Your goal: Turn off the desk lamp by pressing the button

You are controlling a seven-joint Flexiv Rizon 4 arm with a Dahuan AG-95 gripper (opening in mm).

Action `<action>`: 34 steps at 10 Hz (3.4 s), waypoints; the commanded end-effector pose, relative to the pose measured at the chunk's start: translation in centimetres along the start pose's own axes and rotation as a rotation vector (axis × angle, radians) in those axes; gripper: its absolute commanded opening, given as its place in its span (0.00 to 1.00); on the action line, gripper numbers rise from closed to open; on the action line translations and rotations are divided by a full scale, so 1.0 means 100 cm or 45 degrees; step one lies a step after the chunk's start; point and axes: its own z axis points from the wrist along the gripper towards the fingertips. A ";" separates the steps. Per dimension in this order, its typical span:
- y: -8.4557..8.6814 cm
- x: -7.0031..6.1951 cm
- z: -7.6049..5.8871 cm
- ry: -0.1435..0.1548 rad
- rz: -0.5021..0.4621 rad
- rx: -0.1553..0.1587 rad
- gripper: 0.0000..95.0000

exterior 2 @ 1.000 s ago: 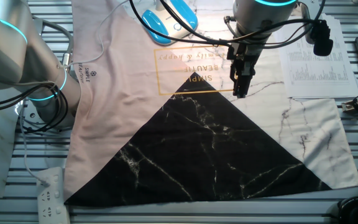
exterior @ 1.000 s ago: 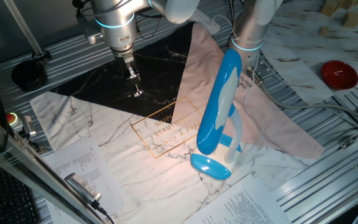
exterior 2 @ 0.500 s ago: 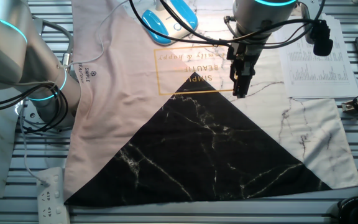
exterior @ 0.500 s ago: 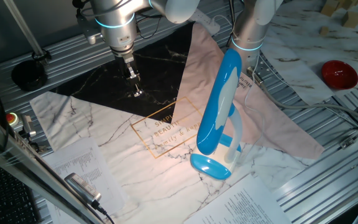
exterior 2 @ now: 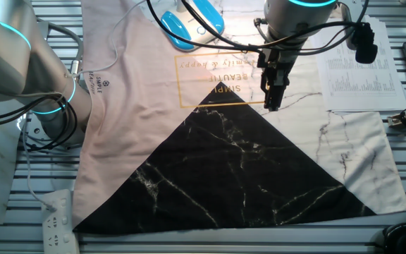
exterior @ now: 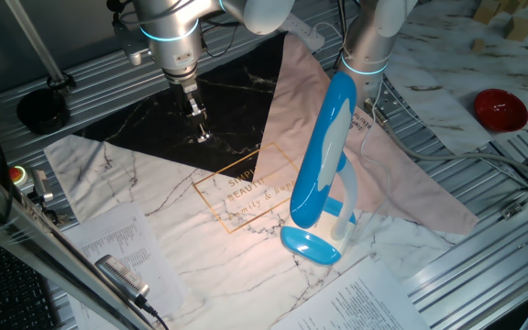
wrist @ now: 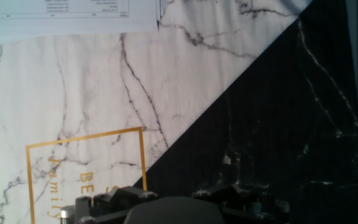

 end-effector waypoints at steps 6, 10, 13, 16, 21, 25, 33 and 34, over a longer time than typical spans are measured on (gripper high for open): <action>0.001 -0.001 -0.006 -0.037 -0.011 -0.057 0.00; 0.002 -0.001 -0.007 -0.039 0.035 -0.060 0.00; 0.002 0.000 -0.007 -0.038 0.040 -0.062 0.00; 0.002 0.000 -0.007 -0.036 0.054 -0.061 0.00; 0.003 0.001 -0.013 0.000 0.037 -0.058 0.00; 0.003 0.001 -0.014 0.037 0.039 -0.218 0.00; 0.020 -0.002 -0.013 0.064 0.139 -0.842 0.00; 0.029 -0.003 -0.012 0.059 0.162 -0.846 0.00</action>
